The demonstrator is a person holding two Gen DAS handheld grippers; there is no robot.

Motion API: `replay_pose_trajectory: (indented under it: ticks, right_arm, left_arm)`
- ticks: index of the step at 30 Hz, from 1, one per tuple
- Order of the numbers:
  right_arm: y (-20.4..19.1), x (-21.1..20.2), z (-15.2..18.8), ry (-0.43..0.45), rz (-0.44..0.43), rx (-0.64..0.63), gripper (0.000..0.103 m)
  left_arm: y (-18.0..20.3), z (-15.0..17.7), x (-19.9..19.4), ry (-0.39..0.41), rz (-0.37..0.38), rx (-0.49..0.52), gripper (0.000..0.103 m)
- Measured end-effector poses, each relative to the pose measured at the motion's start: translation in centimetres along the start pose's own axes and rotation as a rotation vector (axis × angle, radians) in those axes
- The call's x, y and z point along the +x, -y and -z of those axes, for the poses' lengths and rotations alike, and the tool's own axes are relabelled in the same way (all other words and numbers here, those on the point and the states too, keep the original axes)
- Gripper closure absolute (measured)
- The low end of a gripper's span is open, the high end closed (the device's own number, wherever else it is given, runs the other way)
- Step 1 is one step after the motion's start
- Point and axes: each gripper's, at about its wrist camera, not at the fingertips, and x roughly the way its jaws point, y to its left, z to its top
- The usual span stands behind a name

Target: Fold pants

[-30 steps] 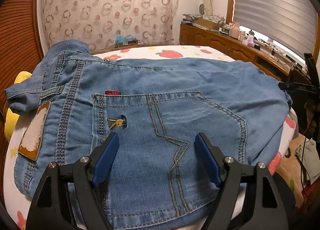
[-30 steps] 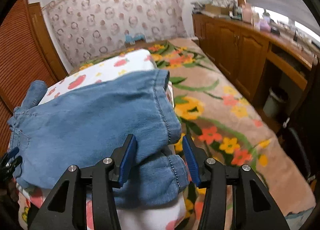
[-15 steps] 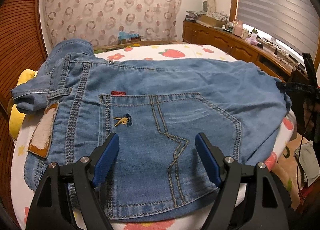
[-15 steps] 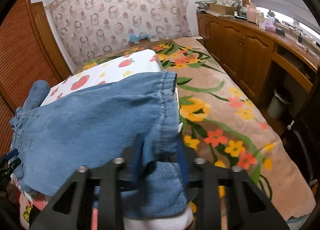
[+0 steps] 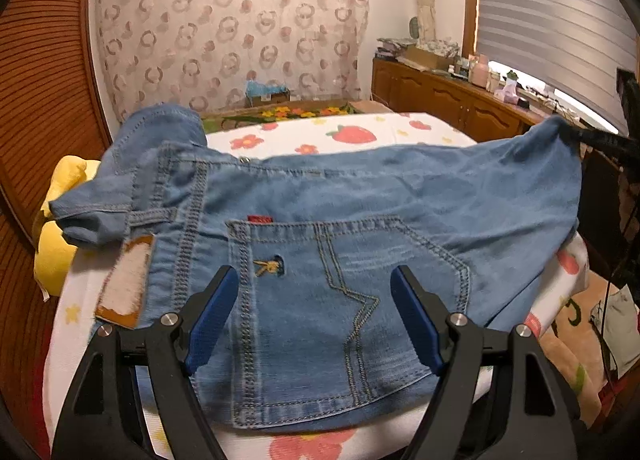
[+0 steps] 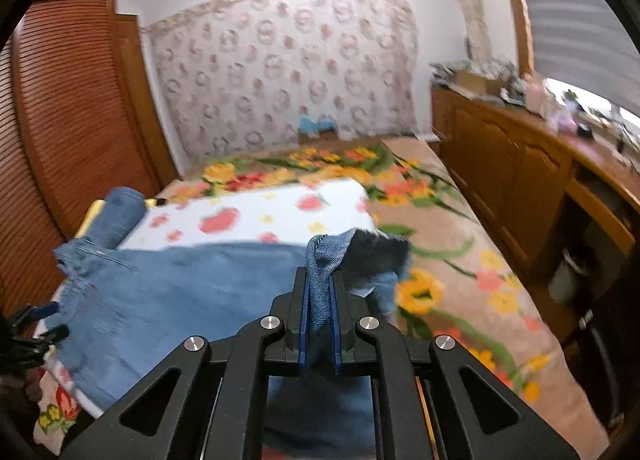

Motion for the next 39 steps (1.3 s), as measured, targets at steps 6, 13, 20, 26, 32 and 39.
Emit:
replay_pose_trajectory:
  ticks: [6,13,20,26,32,39]
  right_arm:
    - [-4.8,-1.1,-3.1,0.055,-0.143,-0.082,0.095]
    - [-13.9,-0.1,-5.3,0.045,-0.348,-0.219,0.095]
    - [-20.4,4.0,-5.7,-0.045,-0.459,-0.339,0.081]
    - [-20.0,7.3,-5.5,-0.102,-0.397,-0.358,0.070]
    - [-18.3,8.3,-4.4,-0.154,-0.267,-0.338,0.069]
    - [-15.3,11.9,-1.2,-0.229,-0.167,-0.277,0.069]
  left_arm:
    - [-0.9,-0.8,-1.7,0.038,-0.019,-0.012,0.024]
    - [-2.8,-0.9,-4.6,0.088,-0.040,-0.043,0.024]
    - [-4.4,-0.2,-6.3,0.101,-0.055,-0.052,0.024]
    - [-4.5,0.3,-5.4,0.081,-0.044,-0.062,0.024]
    - [-3.6,0.4,-3.4,0.054,0.018,-0.054,0.024]
    - [-2.0,-0.9,-1.3,0.041,0.090,-0.031,0.025]
